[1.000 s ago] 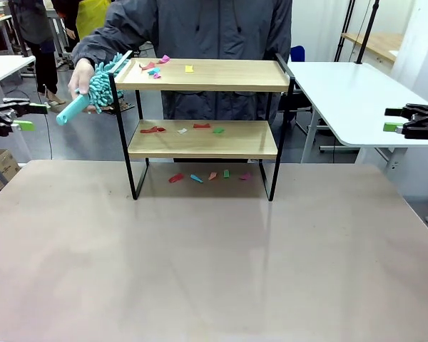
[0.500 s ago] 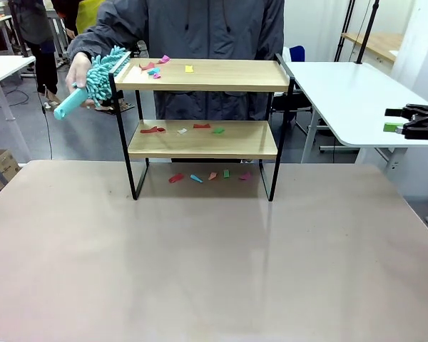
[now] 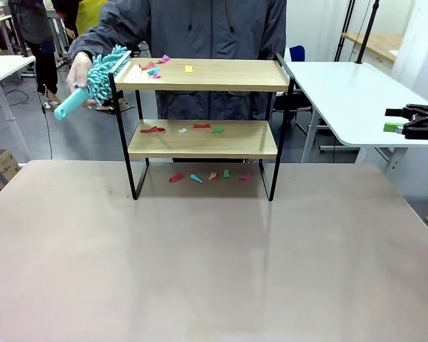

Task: Clean the shelf.
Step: Pick up the Duster handed by the human.

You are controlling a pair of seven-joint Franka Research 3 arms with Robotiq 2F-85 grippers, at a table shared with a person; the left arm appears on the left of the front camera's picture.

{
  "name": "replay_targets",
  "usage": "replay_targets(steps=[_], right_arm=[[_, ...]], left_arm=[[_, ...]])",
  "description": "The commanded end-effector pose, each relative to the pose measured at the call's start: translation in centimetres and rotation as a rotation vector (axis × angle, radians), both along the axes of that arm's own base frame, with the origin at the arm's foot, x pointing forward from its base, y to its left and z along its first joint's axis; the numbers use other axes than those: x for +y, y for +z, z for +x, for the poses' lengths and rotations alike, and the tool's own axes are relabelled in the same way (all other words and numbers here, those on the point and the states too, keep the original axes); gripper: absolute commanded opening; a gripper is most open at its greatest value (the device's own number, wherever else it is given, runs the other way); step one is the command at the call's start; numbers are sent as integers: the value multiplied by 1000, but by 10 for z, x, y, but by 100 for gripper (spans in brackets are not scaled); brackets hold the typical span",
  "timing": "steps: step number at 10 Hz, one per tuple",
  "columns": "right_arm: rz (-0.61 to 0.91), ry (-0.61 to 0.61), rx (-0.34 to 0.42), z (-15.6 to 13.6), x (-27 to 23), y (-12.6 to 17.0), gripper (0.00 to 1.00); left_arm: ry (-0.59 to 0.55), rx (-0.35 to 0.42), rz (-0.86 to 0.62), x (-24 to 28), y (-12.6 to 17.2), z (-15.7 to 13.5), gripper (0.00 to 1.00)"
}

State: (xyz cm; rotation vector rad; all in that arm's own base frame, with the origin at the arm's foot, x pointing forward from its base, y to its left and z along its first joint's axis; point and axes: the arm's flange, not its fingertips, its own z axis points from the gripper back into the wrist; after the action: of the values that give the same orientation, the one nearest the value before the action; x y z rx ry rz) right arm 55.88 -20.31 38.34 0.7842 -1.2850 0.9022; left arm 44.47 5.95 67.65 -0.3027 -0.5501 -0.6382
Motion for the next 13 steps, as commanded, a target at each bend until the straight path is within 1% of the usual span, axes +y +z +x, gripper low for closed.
replay_targets(steps=[1, 2, 3, 4, 7, 8, 10, 13], right_arm=[[0, 2, -5, 1, 2, 2, 100], [0, 2, -5, 1, 2, 2, 100], [0, 2, -5, 1, 2, 2, 100], [0, 2, -5, 1, 2, 2, 100], [0, 2, -5, 1, 2, 2, 100], [0, 2, -5, 1, 2, 2, 100], [0, 2, -5, 1, 2, 2, 100], [0, 2, -5, 1, 2, 2, 100]], left_arm=[[107, 34, 9, -35, -32, 9, 100], [135, 40, 16, -47, -48, 19, 100], [133, 50, -5, -53, -55, 21, 100], [87, 33, 13, -41, -28, 11, 100], [87, 33, 13, -41, -28, 11, 100], [102, 33, -6, -47, -36, 16, 100], [185, -3, 57, -71, -35, 3, 100], [314, -73, 116, -101, -47, -2, 100]])
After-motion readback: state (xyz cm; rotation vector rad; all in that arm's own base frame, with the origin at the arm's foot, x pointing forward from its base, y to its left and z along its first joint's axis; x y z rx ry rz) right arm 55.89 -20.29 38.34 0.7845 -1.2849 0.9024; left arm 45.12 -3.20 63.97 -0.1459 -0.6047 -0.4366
